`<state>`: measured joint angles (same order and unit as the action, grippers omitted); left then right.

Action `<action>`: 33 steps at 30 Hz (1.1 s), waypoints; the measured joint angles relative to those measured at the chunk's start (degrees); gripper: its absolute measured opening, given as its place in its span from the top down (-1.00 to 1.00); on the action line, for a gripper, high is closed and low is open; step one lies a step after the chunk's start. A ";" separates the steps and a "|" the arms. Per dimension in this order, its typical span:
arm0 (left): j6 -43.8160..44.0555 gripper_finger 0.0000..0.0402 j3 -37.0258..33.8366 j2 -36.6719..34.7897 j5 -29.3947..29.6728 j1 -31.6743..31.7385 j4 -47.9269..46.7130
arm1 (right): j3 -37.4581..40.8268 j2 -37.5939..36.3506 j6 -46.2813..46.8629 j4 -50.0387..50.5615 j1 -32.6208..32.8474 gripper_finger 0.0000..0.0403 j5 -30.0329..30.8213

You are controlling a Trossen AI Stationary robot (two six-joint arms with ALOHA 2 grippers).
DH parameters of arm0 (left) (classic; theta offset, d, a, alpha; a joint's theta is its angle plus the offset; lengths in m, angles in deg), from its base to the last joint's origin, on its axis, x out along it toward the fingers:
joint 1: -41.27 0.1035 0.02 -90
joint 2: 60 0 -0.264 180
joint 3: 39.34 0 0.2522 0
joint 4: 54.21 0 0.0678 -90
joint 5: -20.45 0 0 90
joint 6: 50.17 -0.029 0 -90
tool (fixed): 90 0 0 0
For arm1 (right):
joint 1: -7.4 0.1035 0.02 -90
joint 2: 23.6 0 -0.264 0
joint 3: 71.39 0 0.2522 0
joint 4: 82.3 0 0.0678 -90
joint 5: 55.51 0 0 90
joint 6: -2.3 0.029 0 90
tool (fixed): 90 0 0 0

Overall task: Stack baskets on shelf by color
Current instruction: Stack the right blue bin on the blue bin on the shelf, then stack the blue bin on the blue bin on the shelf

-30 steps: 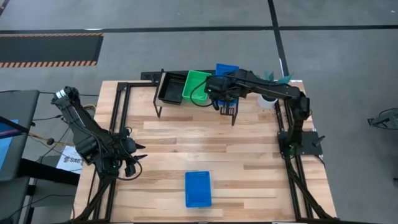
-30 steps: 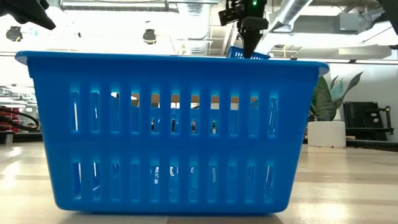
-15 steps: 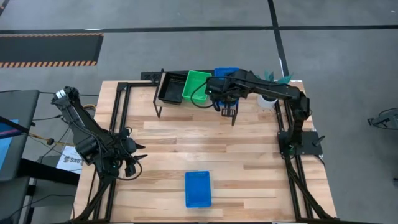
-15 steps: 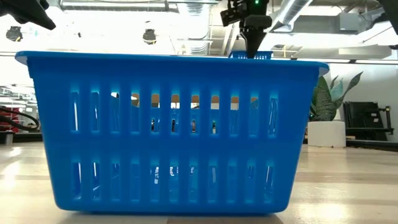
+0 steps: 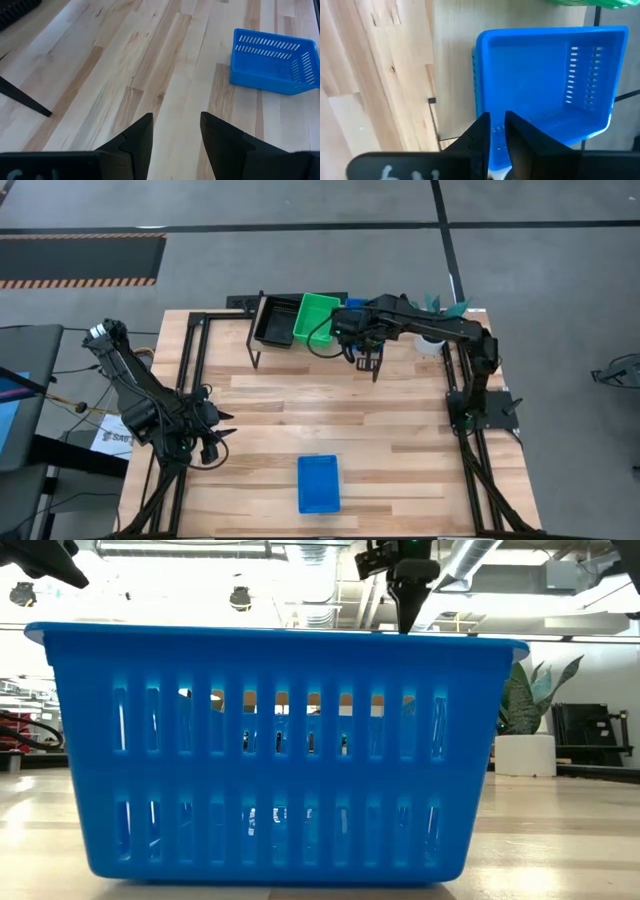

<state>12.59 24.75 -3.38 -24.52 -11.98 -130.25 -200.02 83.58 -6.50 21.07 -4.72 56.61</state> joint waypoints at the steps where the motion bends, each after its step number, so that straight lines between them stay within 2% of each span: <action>1: 0.02 0.24 0.00 0.00 -0.02 -0.02 0.00 | 0.00 -0.31 0.79 0.06 0.18 0.60 -0.20; 6: 0.02 0.24 0.00 0.00 0.05 -0.01 -0.03 | -0.11 -2.63 5.27 0.16 2.46 0.60 -3.74; 9: 0.00 0.24 0.00 0.02 0.46 0.00 -0.03 | -0.13 -4.11 11.12 -0.25 4.85 0.60 -7.36; 14: 0.41 0.24 0.00 0.01 0.79 -0.02 0.04 | -0.15 -4.62 21.61 -5.60 11.78 0.60 -20.77; 16: 0.87 0.24 0.00 0.02 0.84 0.00 0.07 | -0.17 -4.19 23.84 -9.73 16.39 0.60 -23.54; 22: 1.51 0.24 0.00 0.02 0.86 -0.01 0.21 | -0.13 -0.14 28.22 -23.38 32.07 0.60 -23.04; 27: 2.20 0.24 0.00 0.02 1.00 0.00 0.38 | -0.13 6.59 31.79 -33.20 42.72 0.60 -14.42; 33: 4.51 0.24 0.00 0.01 2.36 0.00 0.80 | -0.11 16.47 35.74 -39.89 48.55 0.56 -12.30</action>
<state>17.10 24.75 -3.37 -22.15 -11.98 -129.45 -200.13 100.05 29.23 -18.82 43.83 44.31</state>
